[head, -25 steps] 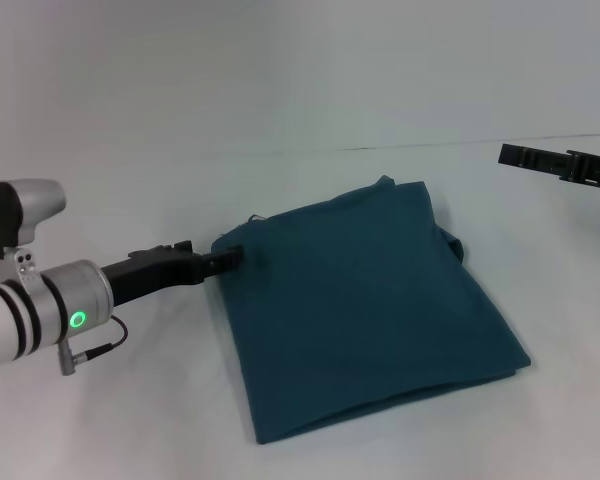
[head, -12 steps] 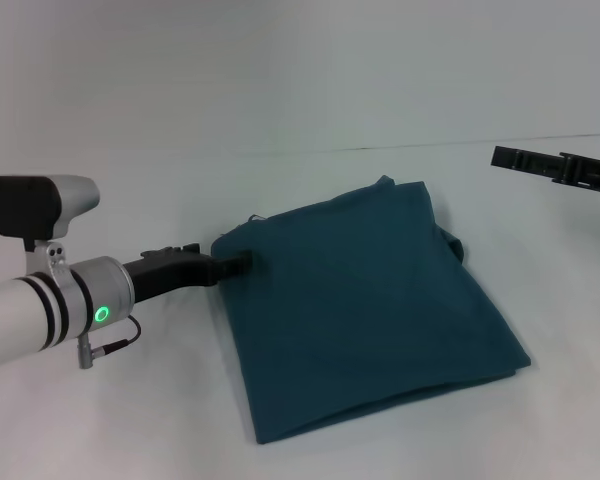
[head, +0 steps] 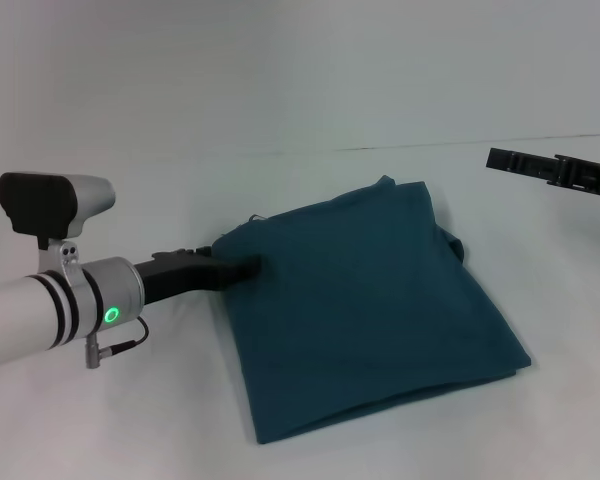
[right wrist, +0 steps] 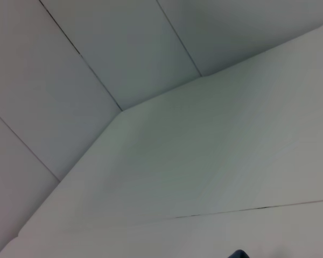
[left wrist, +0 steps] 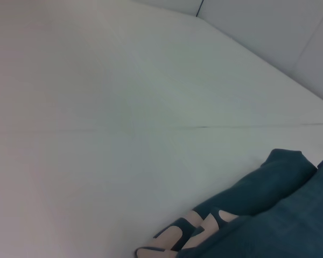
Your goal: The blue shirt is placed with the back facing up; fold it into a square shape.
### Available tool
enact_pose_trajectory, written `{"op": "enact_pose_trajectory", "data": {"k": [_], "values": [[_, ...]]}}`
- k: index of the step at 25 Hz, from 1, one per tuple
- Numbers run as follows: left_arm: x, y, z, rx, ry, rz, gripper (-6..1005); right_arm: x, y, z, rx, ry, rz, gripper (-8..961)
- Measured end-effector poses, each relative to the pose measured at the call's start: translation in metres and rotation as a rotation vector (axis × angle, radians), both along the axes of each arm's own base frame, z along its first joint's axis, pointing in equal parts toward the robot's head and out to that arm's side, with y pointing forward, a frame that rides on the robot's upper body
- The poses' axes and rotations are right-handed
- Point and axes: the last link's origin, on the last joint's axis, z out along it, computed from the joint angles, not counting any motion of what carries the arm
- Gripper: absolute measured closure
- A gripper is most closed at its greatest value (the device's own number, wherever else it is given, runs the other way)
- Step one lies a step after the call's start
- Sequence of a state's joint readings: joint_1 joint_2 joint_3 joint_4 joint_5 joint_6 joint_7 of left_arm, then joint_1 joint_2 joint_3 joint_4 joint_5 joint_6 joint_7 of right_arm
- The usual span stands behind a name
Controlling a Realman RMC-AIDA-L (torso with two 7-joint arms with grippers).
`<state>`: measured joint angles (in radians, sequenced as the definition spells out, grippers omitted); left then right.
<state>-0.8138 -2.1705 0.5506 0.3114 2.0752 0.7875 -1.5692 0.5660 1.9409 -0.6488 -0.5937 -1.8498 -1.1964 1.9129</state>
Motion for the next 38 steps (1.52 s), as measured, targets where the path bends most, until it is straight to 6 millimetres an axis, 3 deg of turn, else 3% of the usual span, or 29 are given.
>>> {"op": "enact_pose_trajectory", "data": {"k": [3,9,14,17,28,38], "values": [[-0.001,0.001,0.0,0.003,0.007,0.004,80,0.0,0.0,-0.001,-0.002,0.001,0.001,113],[0.0,0.001,-0.001,0.003,0.005,0.008,239,-0.001,0.0,-0.002,-0.006,0.002,0.003,113],[0.0,0.001,-0.001,0.004,0.007,0.007,470,-0.001,0.0,-0.003,-0.006,0.004,0.003,113],[0.0,0.001,-0.001,0.004,0.007,0.007,712,-0.001,0.0,-0.003,-0.006,0.004,0.003,112],[0.003,0.002,-0.002,0.002,0.006,0.002,912,-0.002,0.0,-0.004,-0.006,0.003,0.004,112],[0.01,0.007,0.0,0.007,0.005,-0.015,906,-0.006,0.001,-0.008,-0.012,0.008,0.012,112]]}}
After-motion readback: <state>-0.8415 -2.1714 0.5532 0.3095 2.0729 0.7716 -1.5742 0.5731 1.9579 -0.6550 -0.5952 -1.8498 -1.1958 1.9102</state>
